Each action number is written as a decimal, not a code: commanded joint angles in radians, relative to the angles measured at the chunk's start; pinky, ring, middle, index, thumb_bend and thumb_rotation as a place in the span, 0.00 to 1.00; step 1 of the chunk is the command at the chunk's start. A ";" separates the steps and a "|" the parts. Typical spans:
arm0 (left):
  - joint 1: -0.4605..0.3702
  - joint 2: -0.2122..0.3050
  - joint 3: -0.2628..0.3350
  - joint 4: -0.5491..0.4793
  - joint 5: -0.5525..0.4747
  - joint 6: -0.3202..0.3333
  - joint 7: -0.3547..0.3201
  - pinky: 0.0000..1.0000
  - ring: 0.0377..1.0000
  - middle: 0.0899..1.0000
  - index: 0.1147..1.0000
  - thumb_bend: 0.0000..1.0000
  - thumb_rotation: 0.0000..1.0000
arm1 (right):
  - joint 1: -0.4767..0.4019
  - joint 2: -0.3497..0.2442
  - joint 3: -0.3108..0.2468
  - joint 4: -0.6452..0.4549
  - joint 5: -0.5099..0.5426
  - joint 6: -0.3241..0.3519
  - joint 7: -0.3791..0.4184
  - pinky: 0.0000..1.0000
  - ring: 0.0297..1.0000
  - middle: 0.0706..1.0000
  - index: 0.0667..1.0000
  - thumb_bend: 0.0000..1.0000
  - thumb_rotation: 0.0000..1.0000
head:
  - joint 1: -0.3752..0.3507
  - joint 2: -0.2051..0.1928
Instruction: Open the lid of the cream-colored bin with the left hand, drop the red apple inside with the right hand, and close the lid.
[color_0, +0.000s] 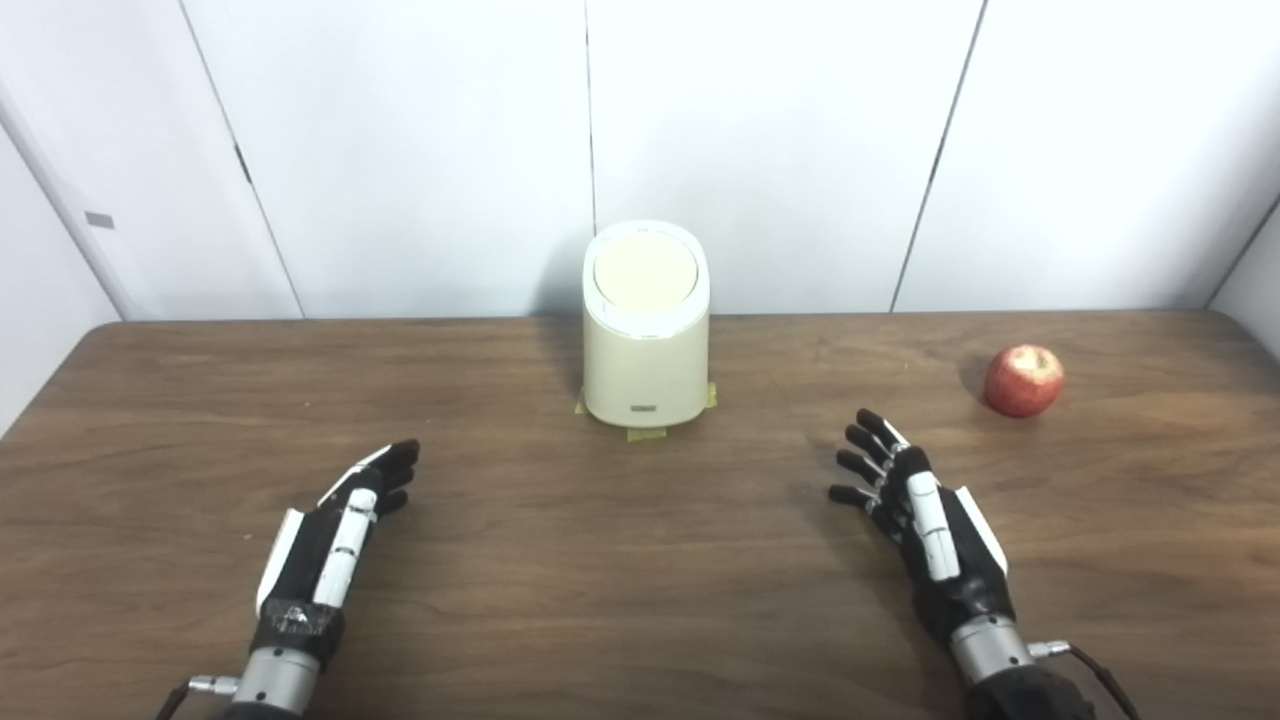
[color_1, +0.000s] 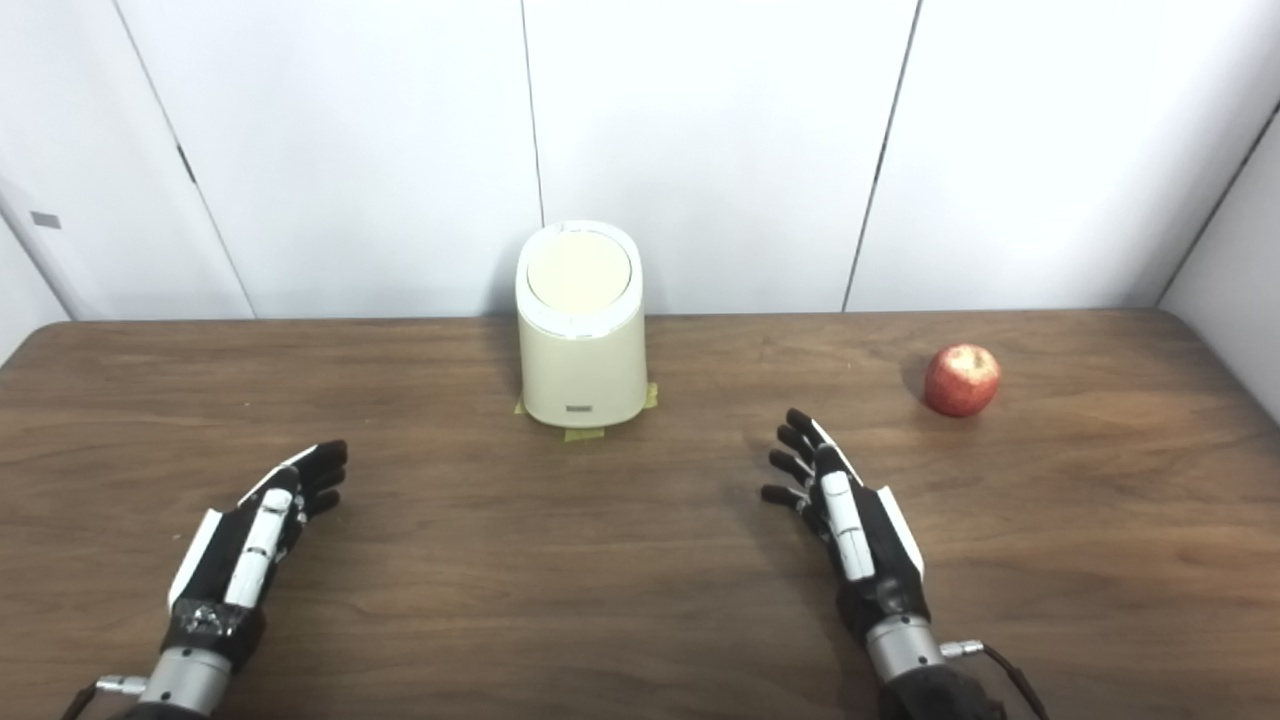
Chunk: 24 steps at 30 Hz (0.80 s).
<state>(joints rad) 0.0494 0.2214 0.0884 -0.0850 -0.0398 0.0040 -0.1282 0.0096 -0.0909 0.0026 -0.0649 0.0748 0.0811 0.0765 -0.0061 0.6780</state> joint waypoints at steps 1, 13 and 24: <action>0.003 0.011 -0.009 -0.022 0.017 0.020 0.000 0.87 0.88 0.88 0.84 0.42 0.97 | 0.024 0.003 0.010 0.009 -0.003 0.046 0.008 0.74 0.88 0.91 0.91 0.53 1.00 | -0.001 0.000; 0.002 -0.008 0.002 0.006 0.000 -0.010 0.011 0.87 0.86 0.86 0.86 0.43 0.92 | 0.027 0.018 -0.007 0.027 0.018 0.023 -0.007 0.71 0.86 0.90 0.90 0.55 1.00 | 0.014 -0.026; -0.001 -0.070 0.030 0.017 -0.028 -0.037 0.040 0.89 0.88 0.89 0.90 0.48 0.86 | 0.026 0.029 -0.055 0.006 0.104 0.005 0.010 0.76 0.88 0.91 0.93 0.60 0.98 | 0.047 -0.129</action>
<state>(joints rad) 0.0389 0.1702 0.1256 -0.0766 -0.0646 -0.0150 -0.1019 0.0143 -0.0712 -0.0465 -0.0655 0.1509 0.0730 0.0767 0.0399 0.5493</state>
